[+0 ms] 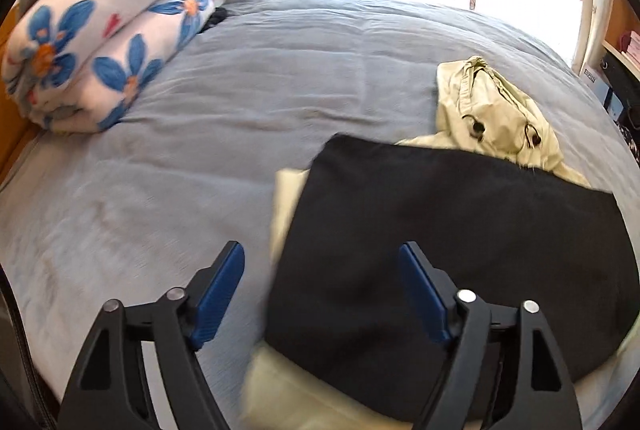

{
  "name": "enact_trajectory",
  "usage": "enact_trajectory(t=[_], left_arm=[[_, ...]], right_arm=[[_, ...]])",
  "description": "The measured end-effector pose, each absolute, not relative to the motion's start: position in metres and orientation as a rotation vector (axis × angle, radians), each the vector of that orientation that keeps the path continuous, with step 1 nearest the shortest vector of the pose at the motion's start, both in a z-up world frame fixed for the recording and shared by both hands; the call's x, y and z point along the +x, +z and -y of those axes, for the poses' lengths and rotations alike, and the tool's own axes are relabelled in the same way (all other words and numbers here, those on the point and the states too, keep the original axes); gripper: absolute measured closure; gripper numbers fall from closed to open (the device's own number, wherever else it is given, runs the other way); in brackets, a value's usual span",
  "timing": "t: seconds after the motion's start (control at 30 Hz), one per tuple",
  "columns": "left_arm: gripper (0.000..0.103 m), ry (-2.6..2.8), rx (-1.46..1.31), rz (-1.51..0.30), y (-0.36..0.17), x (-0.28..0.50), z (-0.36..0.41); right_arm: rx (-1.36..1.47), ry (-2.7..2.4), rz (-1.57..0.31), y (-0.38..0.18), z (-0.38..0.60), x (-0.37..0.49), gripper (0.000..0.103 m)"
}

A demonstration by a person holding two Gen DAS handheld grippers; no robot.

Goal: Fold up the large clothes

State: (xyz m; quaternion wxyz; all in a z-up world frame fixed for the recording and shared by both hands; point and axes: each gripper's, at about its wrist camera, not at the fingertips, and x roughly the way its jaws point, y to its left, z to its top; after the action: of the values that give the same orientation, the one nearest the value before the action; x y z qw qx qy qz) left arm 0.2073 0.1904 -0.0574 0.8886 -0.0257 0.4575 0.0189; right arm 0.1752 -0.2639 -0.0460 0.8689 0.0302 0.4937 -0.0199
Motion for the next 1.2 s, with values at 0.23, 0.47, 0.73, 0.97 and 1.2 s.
enact_trajectory(t=[0.23, 0.47, 0.73, 0.97, 1.2], left_arm=[[0.025, 0.091, -0.028, -0.985, -0.111, 0.287, -0.161], [0.024, 0.181, -0.001, -0.985, -0.146, 0.332, -0.181], [0.017, 0.166, -0.139, -1.037, -0.154, 0.339, -0.211], [0.017, 0.077, -0.031, -1.044, -0.111, 0.339, -0.185], [0.017, -0.046, 0.064, -1.027, -0.056, 0.382, -0.135]], right_arm=[[0.045, -0.024, -1.052, -0.118, 0.269, 0.274, 0.072], [0.010, -0.137, -0.976, -0.129, 0.302, 0.292, 0.072], [0.068, -0.149, -1.033, -0.129, 0.331, 0.288, 0.072], [0.219, -0.099, -1.117, -0.111, 0.328, 0.297, 0.071], [0.199, -0.039, -1.127, -0.072, 0.304, 0.333, 0.071]])
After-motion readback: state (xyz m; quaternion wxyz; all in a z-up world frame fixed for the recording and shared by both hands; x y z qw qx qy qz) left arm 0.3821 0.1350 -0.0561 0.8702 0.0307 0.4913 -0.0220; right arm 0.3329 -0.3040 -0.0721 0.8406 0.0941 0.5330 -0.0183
